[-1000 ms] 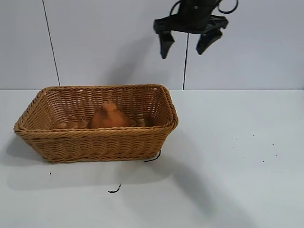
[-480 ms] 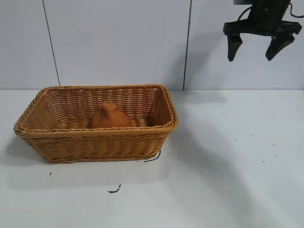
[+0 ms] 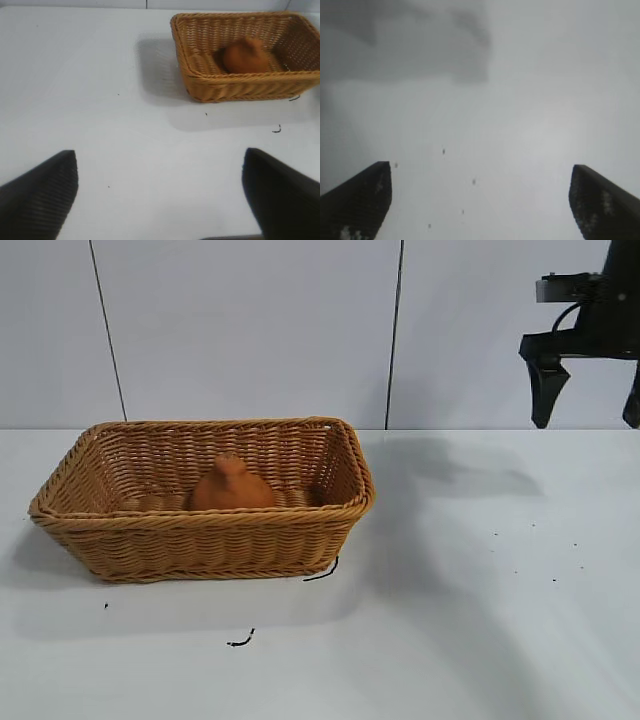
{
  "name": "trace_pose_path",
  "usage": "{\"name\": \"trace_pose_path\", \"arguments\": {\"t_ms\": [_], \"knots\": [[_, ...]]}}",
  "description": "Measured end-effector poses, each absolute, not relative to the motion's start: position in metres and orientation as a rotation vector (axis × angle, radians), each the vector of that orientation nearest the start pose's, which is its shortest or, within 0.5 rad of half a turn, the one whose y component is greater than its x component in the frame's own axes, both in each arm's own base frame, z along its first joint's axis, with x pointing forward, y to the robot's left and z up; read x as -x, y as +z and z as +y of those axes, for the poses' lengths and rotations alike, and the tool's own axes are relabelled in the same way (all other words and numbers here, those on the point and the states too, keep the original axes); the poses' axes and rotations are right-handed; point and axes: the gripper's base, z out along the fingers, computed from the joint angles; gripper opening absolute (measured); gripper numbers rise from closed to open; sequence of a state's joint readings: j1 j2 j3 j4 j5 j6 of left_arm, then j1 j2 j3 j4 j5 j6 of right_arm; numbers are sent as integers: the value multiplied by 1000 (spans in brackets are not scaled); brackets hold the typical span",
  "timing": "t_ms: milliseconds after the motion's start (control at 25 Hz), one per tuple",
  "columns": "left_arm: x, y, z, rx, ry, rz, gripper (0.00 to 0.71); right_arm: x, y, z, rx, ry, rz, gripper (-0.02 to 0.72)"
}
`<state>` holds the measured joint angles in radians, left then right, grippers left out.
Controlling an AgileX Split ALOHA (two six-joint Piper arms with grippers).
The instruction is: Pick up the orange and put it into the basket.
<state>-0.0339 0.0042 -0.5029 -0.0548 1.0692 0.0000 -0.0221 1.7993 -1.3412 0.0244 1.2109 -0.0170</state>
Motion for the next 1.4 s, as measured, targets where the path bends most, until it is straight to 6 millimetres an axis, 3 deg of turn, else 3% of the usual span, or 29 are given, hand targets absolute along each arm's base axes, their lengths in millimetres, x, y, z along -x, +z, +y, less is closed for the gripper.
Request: {"name": "trace_pose_path", "arguments": {"t_ms": [240,440,480,520,760,1040,1400], "knots": [[5,277,-4,-38,-87,2054,639,-249,245,-3,-21,38,3157,687],[5,277,-4,-38,-87,2054,639,-172,260,-2,-13,34,3034,687],[5,277,-4,-38,-87,2054,639,-172,260,-2,-13,34,3034,687],[5,277,-4,-38,-87,2054,639,-147,262,-1,7,28,2939,687],[5,278,-4,-37,-87,2052,639,-83,266,0,31,7,2546,687],[5,278,-4,-38,-87,2053,639,-38,276,1,38,-8,2268,687],[5,278,-4,-38,-87,2053,639,-20,279,2,40,-14,2156,687]]}}
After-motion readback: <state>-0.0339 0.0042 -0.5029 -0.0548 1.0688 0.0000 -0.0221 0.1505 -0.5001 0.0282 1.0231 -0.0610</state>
